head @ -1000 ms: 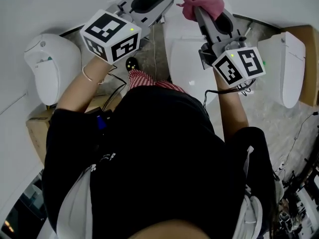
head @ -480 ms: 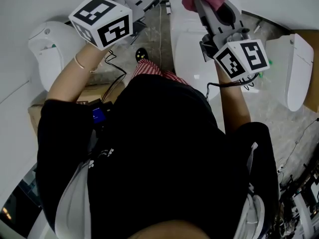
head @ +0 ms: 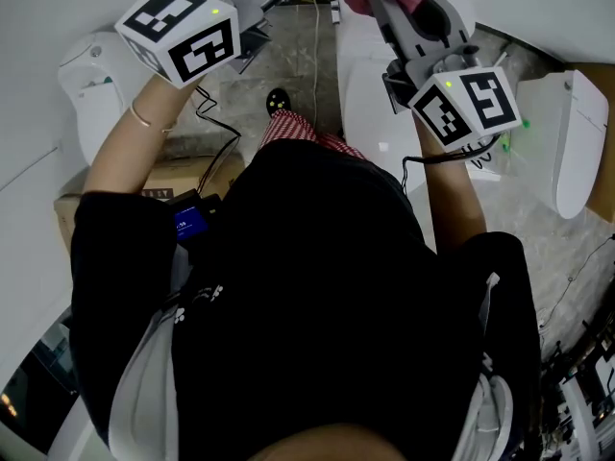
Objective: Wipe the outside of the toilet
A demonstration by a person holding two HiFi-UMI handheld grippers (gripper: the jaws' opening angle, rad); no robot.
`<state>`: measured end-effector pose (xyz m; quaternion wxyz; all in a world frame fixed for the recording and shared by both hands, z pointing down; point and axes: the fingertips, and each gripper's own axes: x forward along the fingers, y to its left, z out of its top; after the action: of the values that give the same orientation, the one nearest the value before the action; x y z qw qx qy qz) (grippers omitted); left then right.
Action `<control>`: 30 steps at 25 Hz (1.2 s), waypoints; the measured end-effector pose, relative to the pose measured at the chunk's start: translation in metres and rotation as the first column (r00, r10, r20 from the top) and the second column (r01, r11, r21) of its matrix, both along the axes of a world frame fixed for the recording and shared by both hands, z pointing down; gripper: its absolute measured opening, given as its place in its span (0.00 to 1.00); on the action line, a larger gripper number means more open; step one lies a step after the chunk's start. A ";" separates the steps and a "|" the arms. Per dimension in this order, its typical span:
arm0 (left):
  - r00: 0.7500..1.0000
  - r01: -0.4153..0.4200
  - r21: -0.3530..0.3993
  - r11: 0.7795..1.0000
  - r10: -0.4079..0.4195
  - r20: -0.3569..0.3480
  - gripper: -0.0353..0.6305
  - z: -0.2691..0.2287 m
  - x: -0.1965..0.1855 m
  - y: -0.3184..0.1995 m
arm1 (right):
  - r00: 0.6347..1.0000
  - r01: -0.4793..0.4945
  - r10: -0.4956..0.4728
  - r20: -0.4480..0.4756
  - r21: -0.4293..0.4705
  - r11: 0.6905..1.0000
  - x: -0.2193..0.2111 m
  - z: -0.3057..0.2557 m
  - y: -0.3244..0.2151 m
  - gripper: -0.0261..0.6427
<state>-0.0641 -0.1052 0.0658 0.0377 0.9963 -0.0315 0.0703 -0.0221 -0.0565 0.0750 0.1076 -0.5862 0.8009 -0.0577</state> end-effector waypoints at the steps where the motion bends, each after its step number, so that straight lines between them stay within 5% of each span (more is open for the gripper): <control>1: 1.000 0.007 -0.005 1.000 -0.007 -0.005 0.07 -0.001 -0.001 -0.002 | 1.000 0.000 0.000 0.004 -0.002 1.000 0.000 0.001 -0.001 0.16; 30: 0.996 0.068 0.038 0.997 -0.070 0.053 0.07 0.002 -0.008 -0.011 | 1.000 0.011 -0.010 0.017 -0.011 1.000 0.014 -0.001 -0.010 0.16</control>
<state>-0.0725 -0.1167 0.0682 0.0212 0.9929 -0.0682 0.0954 -0.0086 -0.0665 0.0744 0.1109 -0.5820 0.8028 -0.0675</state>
